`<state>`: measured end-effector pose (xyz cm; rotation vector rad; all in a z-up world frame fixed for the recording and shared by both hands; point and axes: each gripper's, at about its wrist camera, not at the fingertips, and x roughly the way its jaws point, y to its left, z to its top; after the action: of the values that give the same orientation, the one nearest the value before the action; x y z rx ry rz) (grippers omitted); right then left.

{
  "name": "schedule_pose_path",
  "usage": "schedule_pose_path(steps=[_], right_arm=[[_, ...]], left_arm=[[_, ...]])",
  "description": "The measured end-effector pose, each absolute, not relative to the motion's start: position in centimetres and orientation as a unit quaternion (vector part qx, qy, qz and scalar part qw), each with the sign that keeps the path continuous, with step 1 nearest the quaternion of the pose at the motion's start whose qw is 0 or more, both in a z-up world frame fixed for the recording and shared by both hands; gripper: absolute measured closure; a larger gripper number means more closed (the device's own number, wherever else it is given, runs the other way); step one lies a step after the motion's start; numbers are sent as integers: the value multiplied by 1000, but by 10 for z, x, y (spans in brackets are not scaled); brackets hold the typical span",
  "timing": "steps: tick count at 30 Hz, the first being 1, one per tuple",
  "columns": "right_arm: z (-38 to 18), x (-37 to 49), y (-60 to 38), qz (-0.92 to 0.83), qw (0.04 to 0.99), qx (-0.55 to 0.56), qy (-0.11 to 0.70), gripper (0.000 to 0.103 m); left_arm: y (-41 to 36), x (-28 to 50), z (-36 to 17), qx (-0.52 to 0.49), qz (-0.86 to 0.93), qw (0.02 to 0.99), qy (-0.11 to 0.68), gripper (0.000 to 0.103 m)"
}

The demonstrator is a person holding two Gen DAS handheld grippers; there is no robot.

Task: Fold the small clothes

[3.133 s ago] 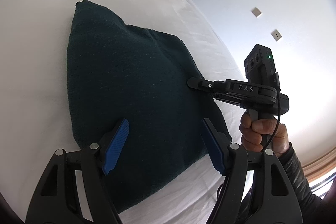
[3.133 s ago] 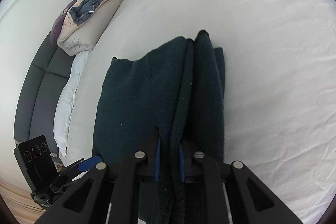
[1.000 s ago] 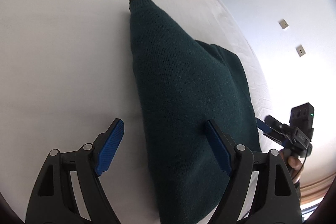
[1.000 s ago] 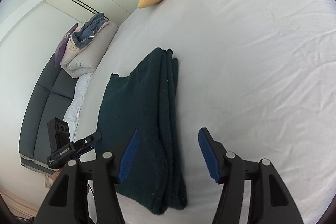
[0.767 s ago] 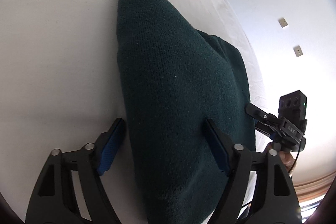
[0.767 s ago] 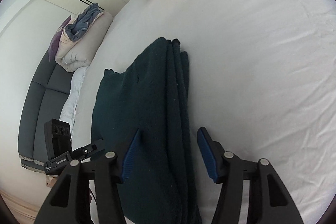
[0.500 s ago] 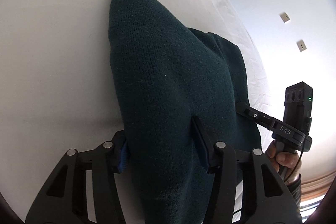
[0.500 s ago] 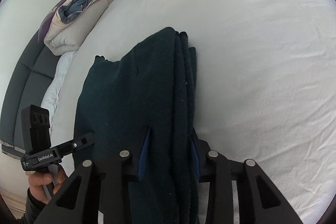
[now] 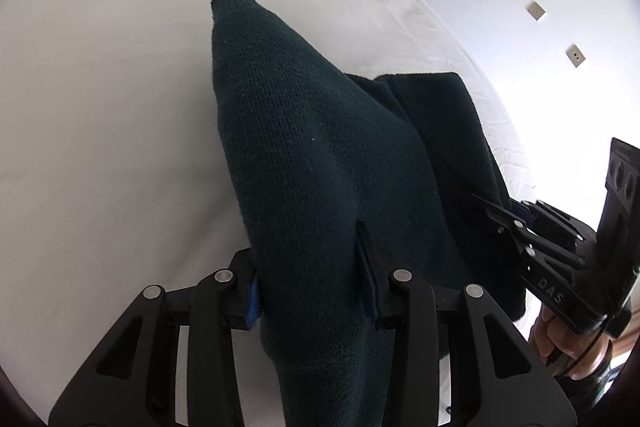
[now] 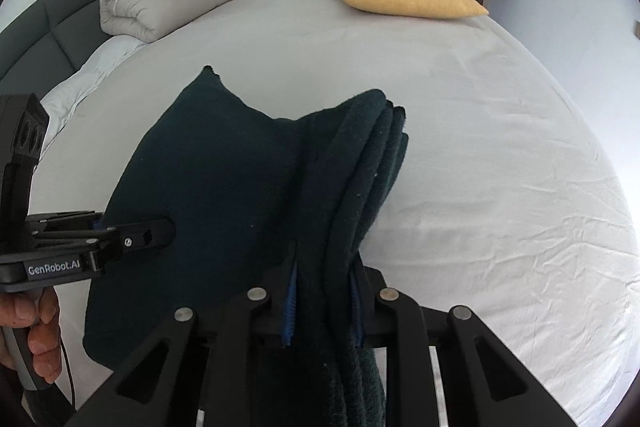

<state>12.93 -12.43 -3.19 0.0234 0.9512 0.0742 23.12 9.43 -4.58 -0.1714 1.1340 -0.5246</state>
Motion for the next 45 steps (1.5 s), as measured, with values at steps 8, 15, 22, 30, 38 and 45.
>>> schedule_pose_path(steps=[8,15,22,30,38,45], right_arm=[[-41,58,-29,86,885,19,457,80],[-37,28,19,111,887,20,447,80],[-29,14,32,108,894,10,435,80],[-29,34,11,96,900,37,424,80],[-91,57,-48,102,864,166,464,73],[-106,60,-64,119,857,205,458,61]], left_arm=[[183,139,-45,-74,-214,820,525,67],[253,89,-45,-86,-198,831,512,67],[269,82,-38,-97,-205,838,497,67],[260,93,-29,-72,-214,851,474,67],[260,108,-80,-82,-193,831,516,59],[256,99,-78,-55,-168,841,512,47]])
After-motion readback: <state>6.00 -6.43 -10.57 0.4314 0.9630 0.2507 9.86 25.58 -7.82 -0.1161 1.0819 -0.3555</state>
